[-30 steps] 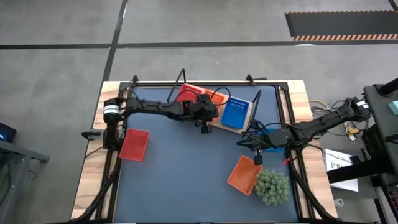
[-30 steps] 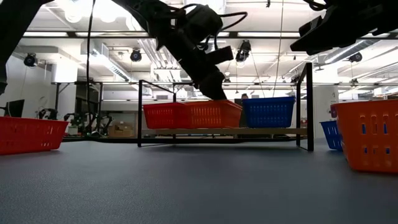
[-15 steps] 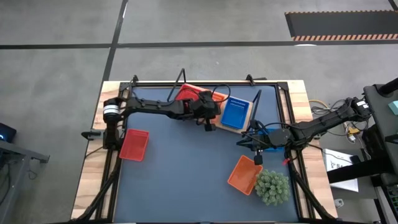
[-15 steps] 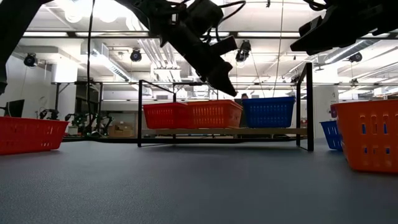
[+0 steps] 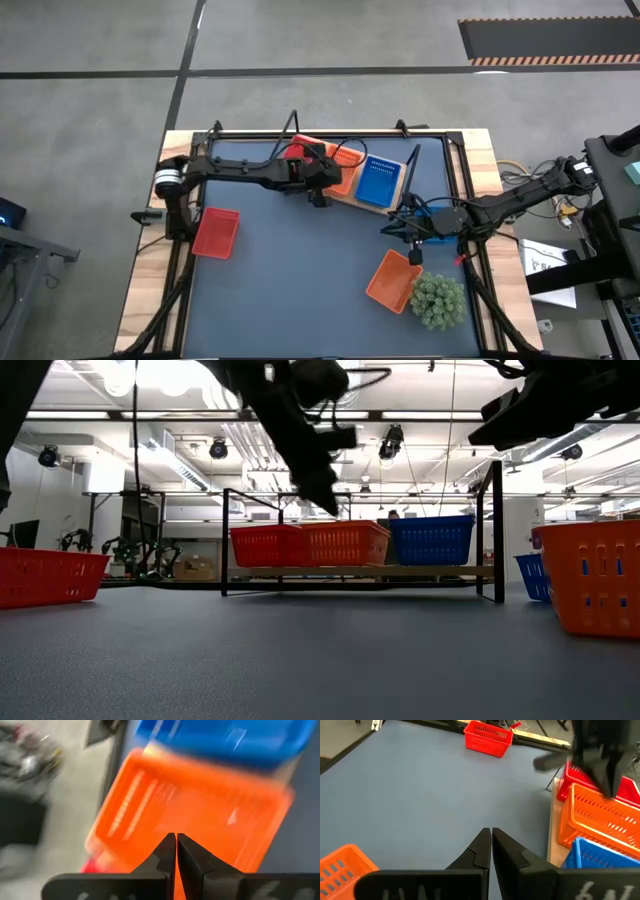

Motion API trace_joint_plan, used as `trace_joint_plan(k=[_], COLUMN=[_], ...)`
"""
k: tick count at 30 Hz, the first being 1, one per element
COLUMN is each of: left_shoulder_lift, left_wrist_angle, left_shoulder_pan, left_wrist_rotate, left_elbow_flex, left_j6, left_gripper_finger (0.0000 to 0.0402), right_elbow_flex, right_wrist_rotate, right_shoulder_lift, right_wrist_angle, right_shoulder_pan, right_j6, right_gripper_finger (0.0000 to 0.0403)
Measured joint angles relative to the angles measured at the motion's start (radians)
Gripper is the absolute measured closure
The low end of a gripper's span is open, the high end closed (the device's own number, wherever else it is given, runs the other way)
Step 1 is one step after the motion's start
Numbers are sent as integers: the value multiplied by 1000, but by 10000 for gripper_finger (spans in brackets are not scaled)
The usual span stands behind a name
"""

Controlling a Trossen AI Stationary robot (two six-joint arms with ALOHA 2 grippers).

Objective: Stack baskets on shelf by color
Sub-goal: Adjust the stacked red bins

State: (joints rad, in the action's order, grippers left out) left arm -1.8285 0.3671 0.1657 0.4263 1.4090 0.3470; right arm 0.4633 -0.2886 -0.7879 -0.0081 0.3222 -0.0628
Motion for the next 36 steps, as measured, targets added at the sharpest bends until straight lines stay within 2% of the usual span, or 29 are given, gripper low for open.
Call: trace_joint_plan(k=[3,5,8,13,17,26,36], left_shoulder_lift=[64,116,159,180,144,69,64], left_wrist_angle=[122,222,280,261,213,146,97], left_shoulder_pan=[-11,-7,23,67,89,103,103], left_wrist_rotate=[113,128,129,105,90,34,-8], left_elbow_flex=[20,17,-24,-81,-116,-111,-81], left_j6=[6,2,-14,-27,-27,-28,-47], left_gripper_finger=[401,401,401,401,401,401,401], right_elbow_flex=[0,0,0,0,0,0,0], right_wrist_rotate=[0,0,0,-3,-3,-3,-3], right_shoulder_lift=[0,0,0,0,0,0,0], right_wrist_angle=[-20,-17,-17,-10,-10,-11,-11], right_shoulder_pan=[0,0,0,-2,-2,-2,-2], right_j6=[1,1,-5,-7,-3,0,-5], right_gripper_finger=[394,394,394,394,394,394,394])
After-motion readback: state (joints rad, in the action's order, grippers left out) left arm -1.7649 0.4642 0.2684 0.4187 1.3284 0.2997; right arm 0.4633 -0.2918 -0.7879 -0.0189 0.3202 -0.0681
